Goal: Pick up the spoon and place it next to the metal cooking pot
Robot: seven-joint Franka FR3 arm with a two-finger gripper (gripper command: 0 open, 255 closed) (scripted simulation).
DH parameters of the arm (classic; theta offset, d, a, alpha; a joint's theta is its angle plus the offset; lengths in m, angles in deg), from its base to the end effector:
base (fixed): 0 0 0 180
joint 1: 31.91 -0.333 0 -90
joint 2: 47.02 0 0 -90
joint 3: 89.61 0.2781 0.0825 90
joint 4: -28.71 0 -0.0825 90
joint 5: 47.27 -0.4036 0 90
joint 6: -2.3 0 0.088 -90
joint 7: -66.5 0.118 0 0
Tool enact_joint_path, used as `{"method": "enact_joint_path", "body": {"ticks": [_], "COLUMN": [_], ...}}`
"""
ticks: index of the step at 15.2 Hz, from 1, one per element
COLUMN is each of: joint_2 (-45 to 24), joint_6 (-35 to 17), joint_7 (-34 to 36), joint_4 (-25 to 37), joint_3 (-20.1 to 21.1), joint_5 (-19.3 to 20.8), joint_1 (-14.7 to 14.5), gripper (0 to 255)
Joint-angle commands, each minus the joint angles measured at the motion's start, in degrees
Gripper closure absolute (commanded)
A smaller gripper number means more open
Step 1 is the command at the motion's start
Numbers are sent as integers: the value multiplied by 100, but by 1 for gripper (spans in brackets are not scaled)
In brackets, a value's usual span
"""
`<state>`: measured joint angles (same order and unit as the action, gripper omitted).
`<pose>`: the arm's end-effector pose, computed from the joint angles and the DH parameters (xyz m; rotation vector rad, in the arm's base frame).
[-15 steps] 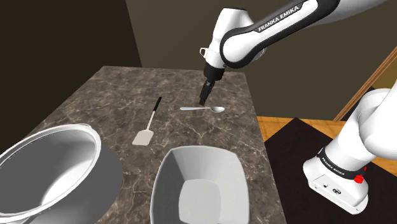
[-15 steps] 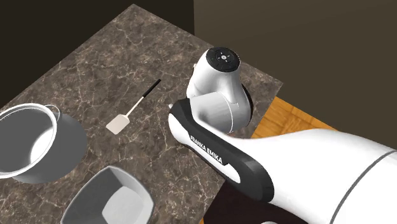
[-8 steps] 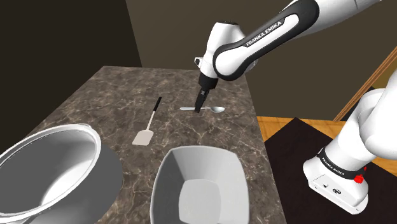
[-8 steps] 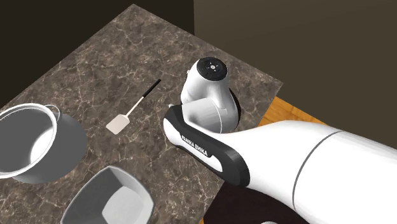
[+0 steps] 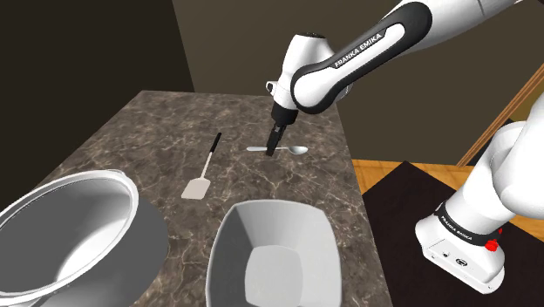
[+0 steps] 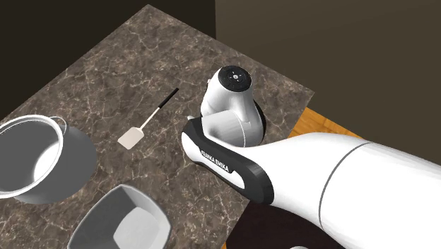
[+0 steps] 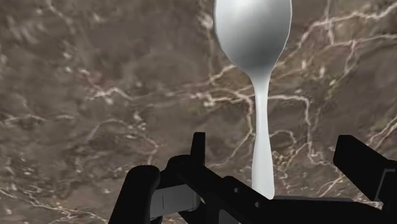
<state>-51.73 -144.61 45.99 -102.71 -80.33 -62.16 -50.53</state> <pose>0.4892 0.2569 0.2705 -2.7953 -0.9237 -0.2589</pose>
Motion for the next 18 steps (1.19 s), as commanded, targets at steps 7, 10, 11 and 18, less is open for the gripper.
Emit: {"method": "enact_joint_path", "body": {"ticks": [7, 10, 11, 18], "joint_2": [0, 0, 54, 399], "joint_6": [0, 0, 73, 597], "joint_7": [0, 0, 18, 134], "joint_4": [0, 0, 20, 204], "joint_3": [0, 0, -3, -24], "joint_5": [0, 0, 12, 88], "joint_1": [0, 0, 2, 18], "gripper": [255, 255, 255, 255]}}
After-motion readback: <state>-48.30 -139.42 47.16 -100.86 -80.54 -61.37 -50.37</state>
